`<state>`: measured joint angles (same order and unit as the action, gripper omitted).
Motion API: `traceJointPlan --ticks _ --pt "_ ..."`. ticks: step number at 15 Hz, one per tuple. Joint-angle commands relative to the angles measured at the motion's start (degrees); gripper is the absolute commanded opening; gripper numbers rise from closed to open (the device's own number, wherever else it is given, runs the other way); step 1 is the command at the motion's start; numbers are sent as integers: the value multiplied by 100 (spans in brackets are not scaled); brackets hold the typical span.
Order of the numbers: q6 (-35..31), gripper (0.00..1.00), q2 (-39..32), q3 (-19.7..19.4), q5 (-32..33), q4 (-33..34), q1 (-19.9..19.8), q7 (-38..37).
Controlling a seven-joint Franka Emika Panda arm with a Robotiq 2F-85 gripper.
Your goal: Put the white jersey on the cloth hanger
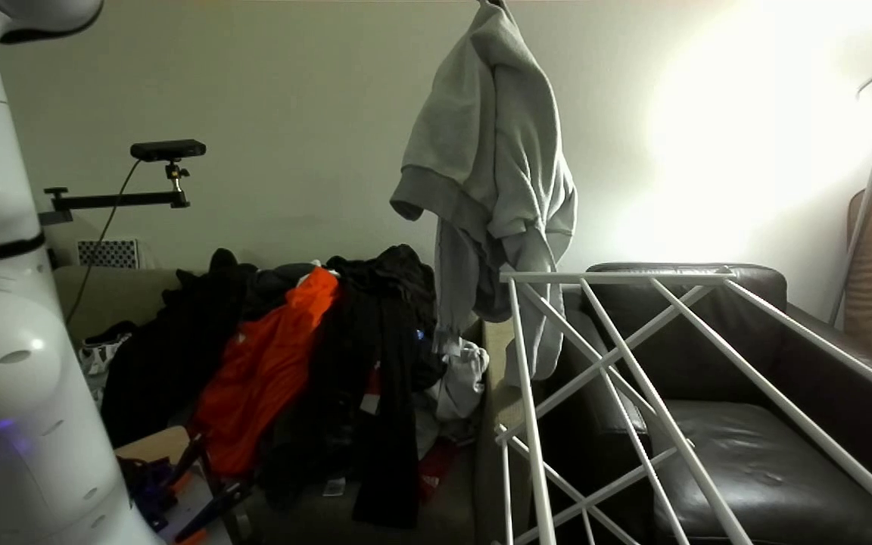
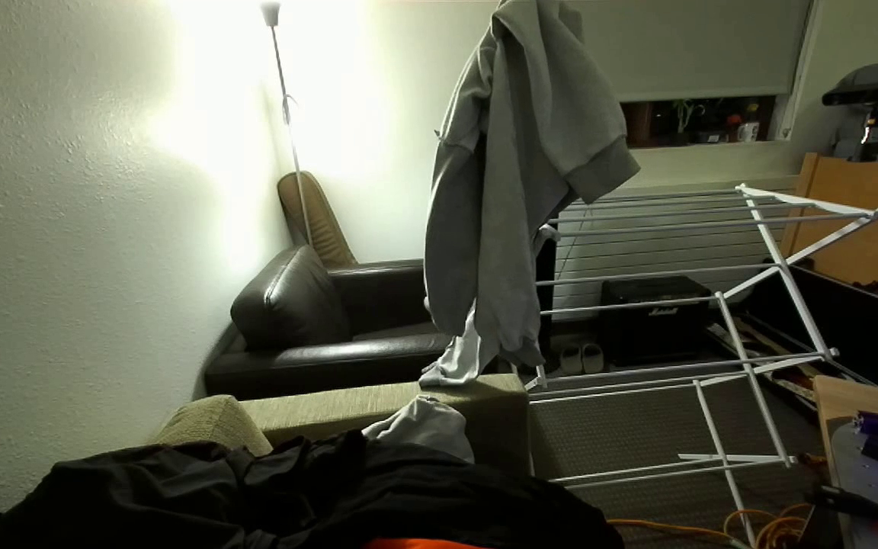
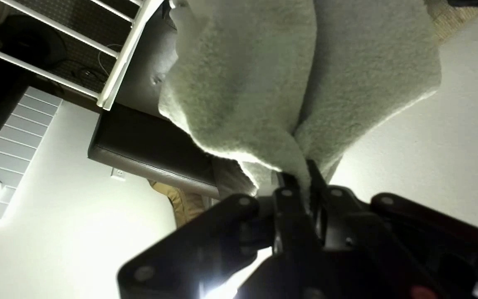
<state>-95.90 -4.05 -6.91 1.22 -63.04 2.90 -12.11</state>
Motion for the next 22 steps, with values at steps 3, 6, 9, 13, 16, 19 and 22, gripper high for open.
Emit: traceJointPlan --ticks 3,6,9,13,16,19,22 --pt "-200 3 -109 -99 42 495 -37 -630" --pt "-185 3 -297 -216 51 843 -53 -930" --pt "-214 3 -554 -358 92 1240 -46 -1327" --pt "-172 3 -1008 -559 110 1892 -56 -1840" --pt "-142 3 -1288 -721 109 2310 -68 -2129" --pt "-64 3 -1405 -851 85 2537 -87 -2083" --pt "4 3 -1362 -919 39 2581 -111 -1871"
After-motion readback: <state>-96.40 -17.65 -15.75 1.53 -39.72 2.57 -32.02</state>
